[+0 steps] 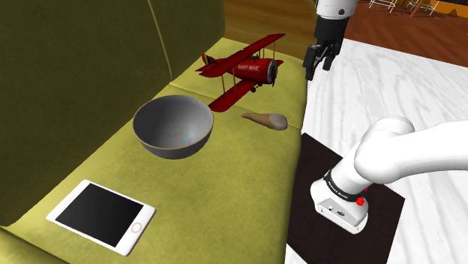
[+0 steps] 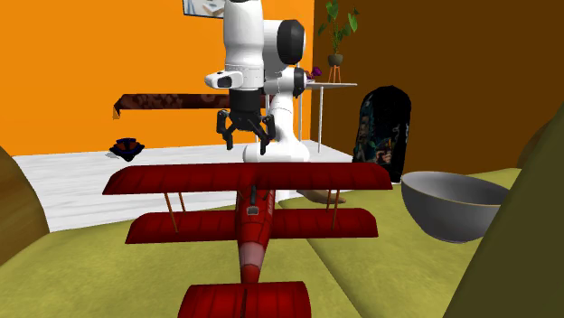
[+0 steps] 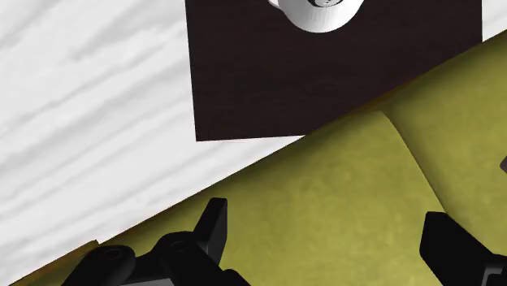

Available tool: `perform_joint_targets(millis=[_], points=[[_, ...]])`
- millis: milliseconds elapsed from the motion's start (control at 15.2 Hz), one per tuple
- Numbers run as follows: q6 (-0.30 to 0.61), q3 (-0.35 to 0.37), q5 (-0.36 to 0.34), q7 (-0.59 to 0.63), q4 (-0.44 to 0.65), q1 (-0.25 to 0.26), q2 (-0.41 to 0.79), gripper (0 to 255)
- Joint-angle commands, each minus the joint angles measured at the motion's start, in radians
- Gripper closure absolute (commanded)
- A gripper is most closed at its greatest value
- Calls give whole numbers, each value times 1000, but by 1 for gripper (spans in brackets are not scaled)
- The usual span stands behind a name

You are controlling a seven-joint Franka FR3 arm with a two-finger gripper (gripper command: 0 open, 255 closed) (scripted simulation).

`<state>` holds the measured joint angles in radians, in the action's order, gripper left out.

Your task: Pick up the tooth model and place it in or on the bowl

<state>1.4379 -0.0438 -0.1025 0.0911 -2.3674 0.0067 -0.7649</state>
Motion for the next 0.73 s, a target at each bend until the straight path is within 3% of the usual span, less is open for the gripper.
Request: perform_joint_targets(millis=[0,660], points=[[0,0,0,0,0,0,0,0],[284,75,130,-182,-155,220,-40,0]])
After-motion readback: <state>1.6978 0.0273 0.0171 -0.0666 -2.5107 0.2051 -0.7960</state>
